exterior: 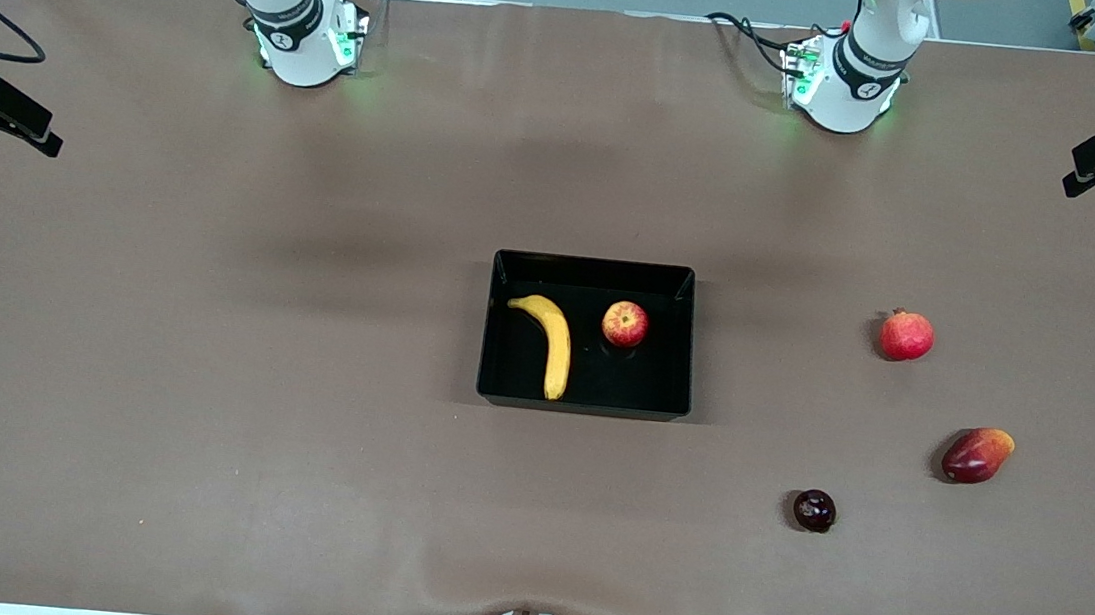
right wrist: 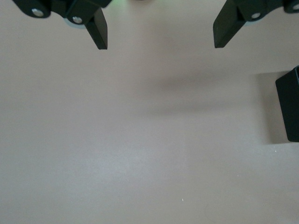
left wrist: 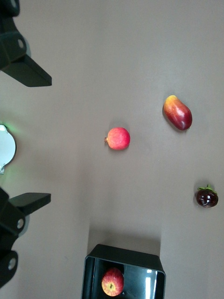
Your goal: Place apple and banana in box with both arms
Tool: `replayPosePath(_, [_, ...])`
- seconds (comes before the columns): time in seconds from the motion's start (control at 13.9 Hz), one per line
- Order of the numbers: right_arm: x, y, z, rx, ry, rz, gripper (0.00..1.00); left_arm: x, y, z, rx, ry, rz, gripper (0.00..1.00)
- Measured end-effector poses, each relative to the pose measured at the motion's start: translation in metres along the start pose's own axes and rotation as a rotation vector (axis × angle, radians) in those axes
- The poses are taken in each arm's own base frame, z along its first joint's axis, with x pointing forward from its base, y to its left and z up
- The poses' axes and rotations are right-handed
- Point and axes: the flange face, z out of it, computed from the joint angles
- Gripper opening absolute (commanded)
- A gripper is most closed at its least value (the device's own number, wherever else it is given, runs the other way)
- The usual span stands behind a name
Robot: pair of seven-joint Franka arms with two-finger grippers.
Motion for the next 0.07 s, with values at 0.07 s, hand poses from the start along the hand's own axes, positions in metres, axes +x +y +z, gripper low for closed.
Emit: replayPosePath(0.07, [0.0000,0.0000,0.0000,0.000,0.000,0.000,1.00,0.0000,0.0000,0.0000,0.000,0.000,0.000,1.00])
